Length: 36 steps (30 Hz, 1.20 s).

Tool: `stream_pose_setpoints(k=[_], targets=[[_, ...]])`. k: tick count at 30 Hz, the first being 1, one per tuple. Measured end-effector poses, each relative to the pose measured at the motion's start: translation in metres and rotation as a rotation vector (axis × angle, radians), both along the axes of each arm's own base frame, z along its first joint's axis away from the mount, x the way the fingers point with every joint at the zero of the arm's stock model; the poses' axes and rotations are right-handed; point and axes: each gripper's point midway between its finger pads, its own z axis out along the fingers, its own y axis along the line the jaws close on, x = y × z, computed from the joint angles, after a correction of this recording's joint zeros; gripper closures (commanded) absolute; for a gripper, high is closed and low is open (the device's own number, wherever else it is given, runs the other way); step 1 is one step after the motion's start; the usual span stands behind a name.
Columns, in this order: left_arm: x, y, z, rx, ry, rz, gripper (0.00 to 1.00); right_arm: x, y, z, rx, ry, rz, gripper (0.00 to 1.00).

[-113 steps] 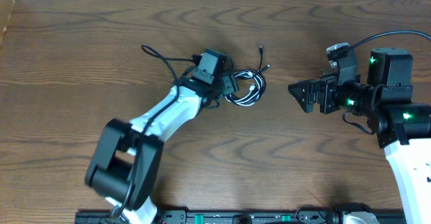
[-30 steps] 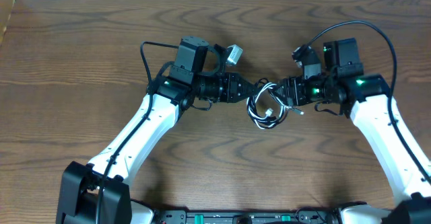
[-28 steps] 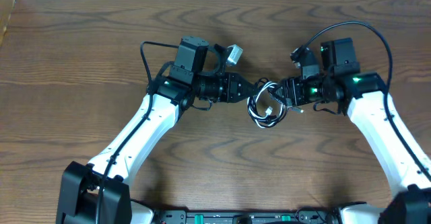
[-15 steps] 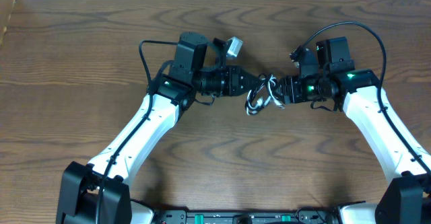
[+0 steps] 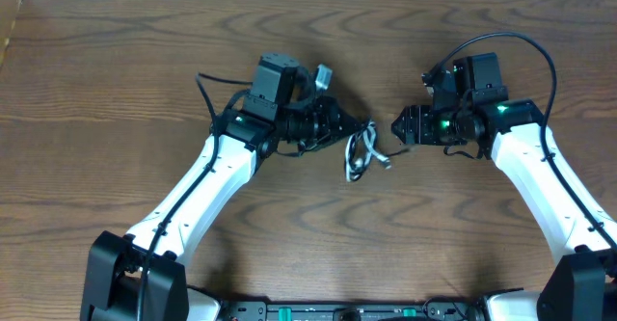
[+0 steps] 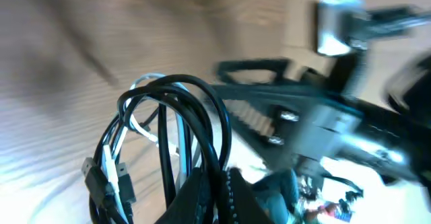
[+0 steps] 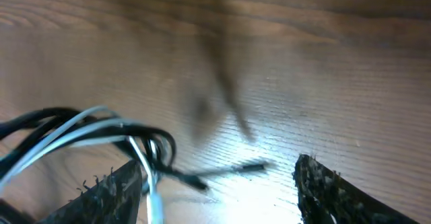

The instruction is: Untangle cables

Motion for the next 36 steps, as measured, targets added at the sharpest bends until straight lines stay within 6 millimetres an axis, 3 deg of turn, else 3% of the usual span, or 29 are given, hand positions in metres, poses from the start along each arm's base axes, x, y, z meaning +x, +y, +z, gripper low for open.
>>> stream_pose_setpoints(k=[9,16,24,36], targets=[[0.012,0.012,-0.014,0.086,0.023,0.110,0.92,-0.011,0.025,0.013,0.134,-0.009,0.138,0.43],[0.022,0.020,-0.020,0.107,0.109,0.244,0.92,-0.027,0.054,0.025,0.231,-0.045,0.307,0.45],[0.025,0.023,-0.021,0.068,0.262,0.380,0.93,-0.028,0.075,0.033,0.252,-0.120,0.403,0.48],[0.026,0.023,-0.021,0.011,0.447,0.512,0.93,-0.044,0.099,0.028,0.199,-0.141,0.503,0.55]])
